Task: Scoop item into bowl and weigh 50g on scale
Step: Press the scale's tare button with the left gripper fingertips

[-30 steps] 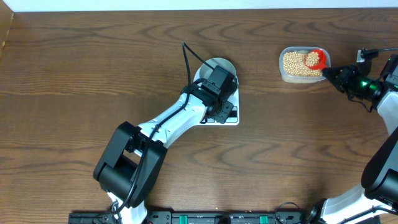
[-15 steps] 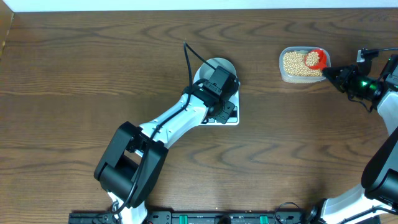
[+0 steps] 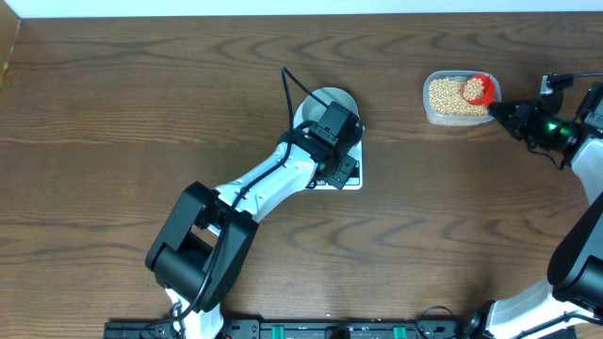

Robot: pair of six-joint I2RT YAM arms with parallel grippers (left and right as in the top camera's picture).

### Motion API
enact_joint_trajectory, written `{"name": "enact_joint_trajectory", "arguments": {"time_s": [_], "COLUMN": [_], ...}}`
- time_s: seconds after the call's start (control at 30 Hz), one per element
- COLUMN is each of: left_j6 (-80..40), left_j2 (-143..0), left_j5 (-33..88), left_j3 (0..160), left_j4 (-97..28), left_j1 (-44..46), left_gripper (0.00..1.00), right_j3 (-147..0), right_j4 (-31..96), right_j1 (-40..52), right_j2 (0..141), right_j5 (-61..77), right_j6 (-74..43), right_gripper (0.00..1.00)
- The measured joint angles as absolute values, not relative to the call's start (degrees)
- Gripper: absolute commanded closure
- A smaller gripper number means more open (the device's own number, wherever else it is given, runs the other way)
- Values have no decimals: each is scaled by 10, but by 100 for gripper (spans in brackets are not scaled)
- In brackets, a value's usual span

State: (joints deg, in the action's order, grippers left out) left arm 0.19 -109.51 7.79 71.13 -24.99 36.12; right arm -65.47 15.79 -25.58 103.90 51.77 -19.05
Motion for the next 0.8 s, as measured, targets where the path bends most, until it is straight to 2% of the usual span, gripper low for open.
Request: {"name": "enact_joint_trajectory", "arguments": {"time_s": [0.8], "left_j6": [2], "left_j2": [-1095], "left_j5": [78], "left_j3": [697], "left_j4": [-230], "left_j1": [361], "left_gripper": [93], "right_j3": [-655], "right_j4": [158], "right_j1": [-256], "right_j2": [1039], "right_j5": [517], "right_j6": [-190], "right_gripper": [99]}}
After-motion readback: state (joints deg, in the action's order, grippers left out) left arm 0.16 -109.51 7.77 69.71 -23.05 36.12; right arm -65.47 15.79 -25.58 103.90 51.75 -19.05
